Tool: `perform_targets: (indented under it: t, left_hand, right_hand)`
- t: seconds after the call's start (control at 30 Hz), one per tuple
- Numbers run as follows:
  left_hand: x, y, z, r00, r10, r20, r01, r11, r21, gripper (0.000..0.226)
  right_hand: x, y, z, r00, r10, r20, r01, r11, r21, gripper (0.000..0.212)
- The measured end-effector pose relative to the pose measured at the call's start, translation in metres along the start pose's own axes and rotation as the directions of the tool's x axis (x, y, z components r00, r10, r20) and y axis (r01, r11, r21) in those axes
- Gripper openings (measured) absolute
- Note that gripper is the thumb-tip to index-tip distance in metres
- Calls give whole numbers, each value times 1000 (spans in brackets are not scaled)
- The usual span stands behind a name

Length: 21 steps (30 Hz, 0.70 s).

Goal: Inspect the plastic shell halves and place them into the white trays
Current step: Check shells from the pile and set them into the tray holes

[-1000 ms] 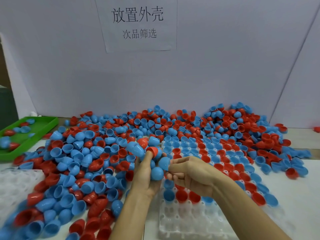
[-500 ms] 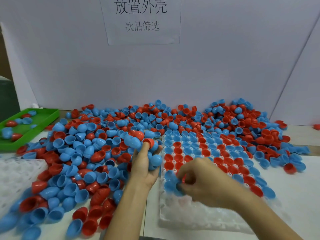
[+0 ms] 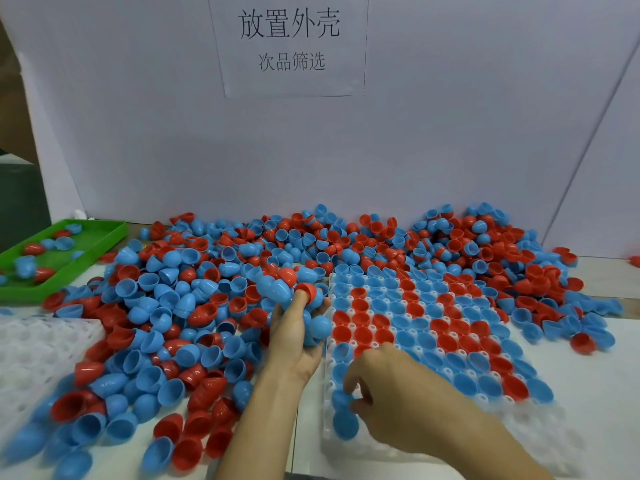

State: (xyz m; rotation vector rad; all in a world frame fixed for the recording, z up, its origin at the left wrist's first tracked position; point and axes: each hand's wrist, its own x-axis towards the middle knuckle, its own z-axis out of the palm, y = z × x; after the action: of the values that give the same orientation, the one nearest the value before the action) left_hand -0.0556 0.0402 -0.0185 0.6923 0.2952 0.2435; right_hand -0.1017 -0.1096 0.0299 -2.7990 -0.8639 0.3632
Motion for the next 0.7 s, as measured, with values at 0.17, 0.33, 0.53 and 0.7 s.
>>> perform_targets:
  t: [0.17, 0.33, 0.53, 0.7]
  left_hand:
    - [1, -2, 0, 999, -25, -20, 25, 1000, 12, 11]
    - [-3, -4, 1, 997, -75, -21, 75, 996, 42, 3]
    - [0, -7, -1, 997, -75, -32, 75, 997, 4, 29]
    - [0, -6, -2, 997, -78, -6, 78, 997, 25, 38]
  right_hand:
    - [11, 11, -6, 992, -20, -127, 44, 981, 188, 17]
    - [31, 3, 5, 930, 27, -367, 136, 901, 411, 34]
    - [47, 2, 9, 876, 85, -474, 189, 844, 502, 28]
    - [47, 0, 15, 858, 45, -511, 302, 761, 575, 27]
